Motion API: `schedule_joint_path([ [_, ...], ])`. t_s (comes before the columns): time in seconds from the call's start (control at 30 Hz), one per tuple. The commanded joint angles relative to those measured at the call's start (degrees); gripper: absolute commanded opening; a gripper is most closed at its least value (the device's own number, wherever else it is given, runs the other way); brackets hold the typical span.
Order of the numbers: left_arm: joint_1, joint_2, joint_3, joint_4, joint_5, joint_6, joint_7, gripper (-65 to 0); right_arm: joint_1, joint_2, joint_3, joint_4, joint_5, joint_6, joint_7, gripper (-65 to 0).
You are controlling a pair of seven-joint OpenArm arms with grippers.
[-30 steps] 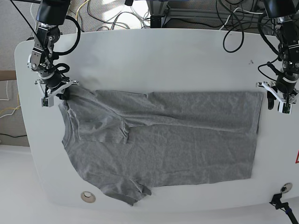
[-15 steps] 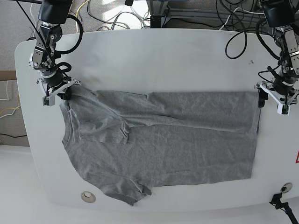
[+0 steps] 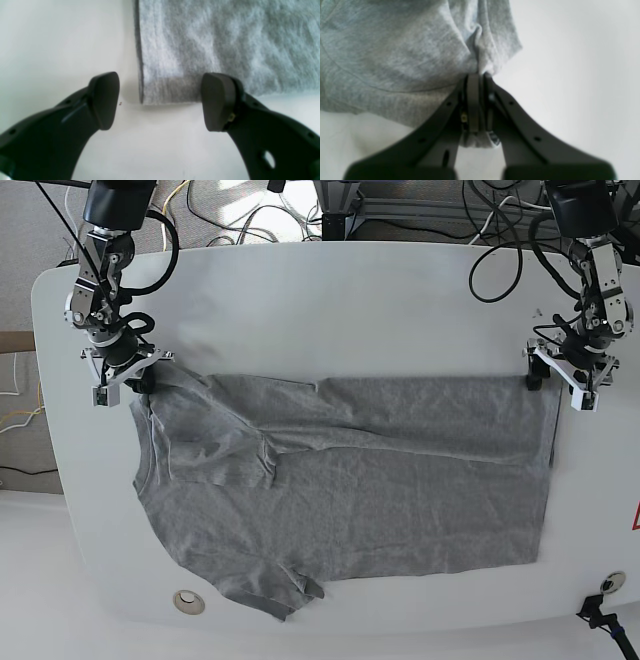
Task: Fold the T-shirt properly
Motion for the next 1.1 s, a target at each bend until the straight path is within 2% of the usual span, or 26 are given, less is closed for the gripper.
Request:
schedule_joint_path([
  [0.0, -0.47, -0.17, -0.05, 0.28, 0.33, 0.0, -0.35, -17.3, -0.41, 0.17, -0.21, -0.16, -0.99, 0.31, -3.77, -65.0],
  [0.07, -0.47, -0.17, -0.05, 0.2, 0.33, 0.0, -0.35, -18.6, -0.5, 0.17, -0.21, -0.16, -0.99, 0.31, -3.77, -65.0],
  [0.1, -0.47, -0.17, -0.05, 0.2, 0.33, 0.0, -0.35, -22.4, -0.5, 0.17, -0.21, -0.16, -0.99, 0.31, -3.77, -65.0],
  [0.27, -0.47, -0.17, -0.05, 0.2, 0.33, 0.0, -0.35, -50.4, -0.5, 0.17, -0.21, -0.16, -0.99, 0.31, -3.77, -65.0],
  [0.33, -0.47, -0.17, -0.05, 0.2, 0.33, 0.0, -0.35, -57.2, -0.5, 0.17, -0.21, -0.16, -0.99, 0.84, -3.77, -65.0],
  [0.43, -0.47, -0.17, -0.23, 0.37, 0.33, 0.0, -0.35, -58.7, -0.58, 0.17, -0.12, -0.16, -1.25, 4.62, -3.77, -65.0],
  [0.53, -0.12, -0.17, -0.32, 0.99, 0.24, 0.0, -0.18, -59.0, -1.73, 0.17, -0.03, 0.19, -1.07, 6.46, -3.94, -65.0],
  [0.73, 5.95, -0.43, -0.4, 8.55, 0.33, -0.08, 0.44, -59.0, -7.62, 0.43, 0.14, 4.67, -0.99, 6.38, -4.03, -65.0],
  [0.83, 9.99, -0.52, -1.72, 13.56, 0.33, -0.08, 3.69, -59.0, -12.63, 0.43, 0.23, 8.28, -0.99, 6.2, -4.03, -65.0],
  [1.07, 21.42, -0.52, -6.29, 24.11, 0.33, -0.08, 7.3, -59.0, -23.18, 0.26, 5.24, 15.14, -0.99, 6.38, -4.12, -65.0],
])
